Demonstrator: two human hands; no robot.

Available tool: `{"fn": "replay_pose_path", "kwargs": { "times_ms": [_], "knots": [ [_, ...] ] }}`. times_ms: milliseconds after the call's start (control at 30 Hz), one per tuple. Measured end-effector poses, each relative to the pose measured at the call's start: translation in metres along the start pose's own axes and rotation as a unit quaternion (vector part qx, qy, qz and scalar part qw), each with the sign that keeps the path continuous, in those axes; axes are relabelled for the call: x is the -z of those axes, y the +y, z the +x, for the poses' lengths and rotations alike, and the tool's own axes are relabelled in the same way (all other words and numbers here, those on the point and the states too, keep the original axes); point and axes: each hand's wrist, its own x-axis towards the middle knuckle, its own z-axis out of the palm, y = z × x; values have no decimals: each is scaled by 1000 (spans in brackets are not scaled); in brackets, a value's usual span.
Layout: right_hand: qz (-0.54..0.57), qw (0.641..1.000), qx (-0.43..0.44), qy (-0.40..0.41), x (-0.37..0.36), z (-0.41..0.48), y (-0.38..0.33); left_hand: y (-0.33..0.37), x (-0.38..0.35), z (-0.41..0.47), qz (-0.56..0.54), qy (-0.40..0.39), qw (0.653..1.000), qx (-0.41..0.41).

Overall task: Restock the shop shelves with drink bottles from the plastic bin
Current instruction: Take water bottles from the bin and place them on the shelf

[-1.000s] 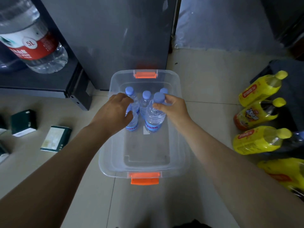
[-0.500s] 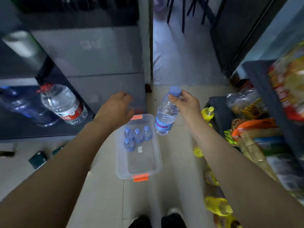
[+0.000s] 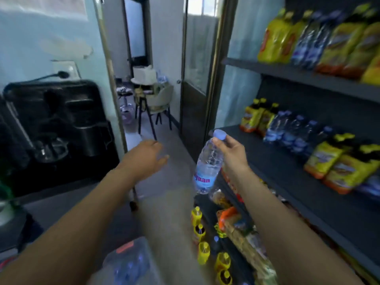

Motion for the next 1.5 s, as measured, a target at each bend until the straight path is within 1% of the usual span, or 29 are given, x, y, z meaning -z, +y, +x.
{"fn": "replay_pose_path", "kwargs": {
  "times_ms": [100, 200, 267, 533, 733, 833, 933, 1167, 1333, 1500],
  "knots": [
    [-14, 998, 51, 32, 20, -12, -49, 27, 31, 18, -16, 35, 998, -44],
    [-7, 995, 77, 64, 41, -29, -84, 54, 49, 29, -39, 50, 994, -87],
    [-9, 991, 94, 100, 55, -38, -102, 70, 55, 34, -44, 64, 991, -113],
    [-9, 975, 116, 190, 107, -57, -152, 139, 69, 64, -62, 58, 979, -185],
    [-30, 967, 139, 212, 153, -41, -173, 190, 67, 107, -78, 41, 973, -213],
    [-30, 959, 143, 242, 177, -24, -177, 213, 59, 130, -78, 27, 969, -231],
    [-27, 950, 164, 265, 201, -10, -195, 238, 61, 153, -80, 20, 965, -248],
    [-51, 922, 212, 320, 247, 14, -251, 294, 82, 201, -117, 52, 952, -276],
    [-64, 911, 201, 355, 270, 27, -276, 336, 97, 236, -134, 65, 934, -324],
    [-75, 892, 207, 394, 285, 42, -291, 379, 89, 274, -157, 43, 911, -379]
  ]
}}
